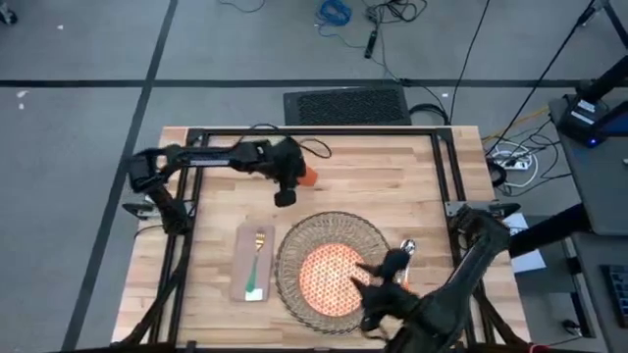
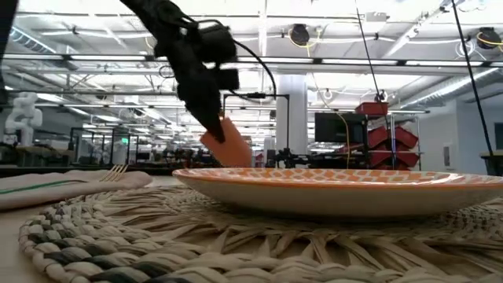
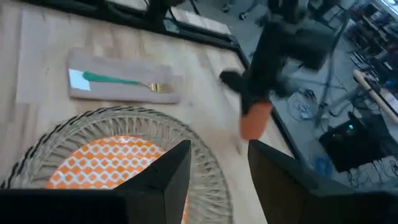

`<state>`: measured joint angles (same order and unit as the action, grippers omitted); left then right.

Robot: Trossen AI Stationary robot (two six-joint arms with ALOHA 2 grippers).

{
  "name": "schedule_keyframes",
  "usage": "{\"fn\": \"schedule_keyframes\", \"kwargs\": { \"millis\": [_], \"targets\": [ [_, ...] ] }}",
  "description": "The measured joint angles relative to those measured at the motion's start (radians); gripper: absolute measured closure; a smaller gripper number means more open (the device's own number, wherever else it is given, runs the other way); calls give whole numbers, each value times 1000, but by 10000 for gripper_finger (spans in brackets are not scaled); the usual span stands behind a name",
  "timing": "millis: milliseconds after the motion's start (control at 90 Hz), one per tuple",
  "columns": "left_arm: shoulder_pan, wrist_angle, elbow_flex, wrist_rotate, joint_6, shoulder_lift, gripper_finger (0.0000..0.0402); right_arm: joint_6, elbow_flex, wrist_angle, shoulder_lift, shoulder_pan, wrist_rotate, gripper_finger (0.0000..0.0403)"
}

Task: Set table place
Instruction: Put the orange cup to the top right of the brown mat

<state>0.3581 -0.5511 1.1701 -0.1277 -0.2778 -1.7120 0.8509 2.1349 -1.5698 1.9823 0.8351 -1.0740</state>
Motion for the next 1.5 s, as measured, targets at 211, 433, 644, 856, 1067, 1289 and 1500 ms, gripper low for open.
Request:
{"fn": "schedule_keyframes", "kwargs": {
  "millis": [211, 433, 644, 856, 1067, 1289, 1500],
  "targets": [
    [-60, -89, 219, 48, -57, -165, 401, -167, 0, -1, -174, -4, 23, 255],
    [-102, -308, 503, 128, -174, -304, 401, -264, 0, -2, -310, -20, 62, 255],
    [-135, -453, 731, 175, -263, -435, 401, -297, -209, 107, -482, -41, 88, 255],
    [-175, -522, 870, 216, -334, -548, 401, -442, -707, 526, -796, -133, 205, 255],
    [-208, -532, 926, 228, -420, -579, 401, -715, -1083, 993, -1107, -286, 391, 255],
    [-224, -536, 926, 272, -543, -579, 401, -789, -1247, 1091, -1248, -458, 532, 255],
    [-223, -516, 926, 297, -580, -579, 401, -864, -1292, 1187, -1216, -552, 655, 255]
  ]
}}
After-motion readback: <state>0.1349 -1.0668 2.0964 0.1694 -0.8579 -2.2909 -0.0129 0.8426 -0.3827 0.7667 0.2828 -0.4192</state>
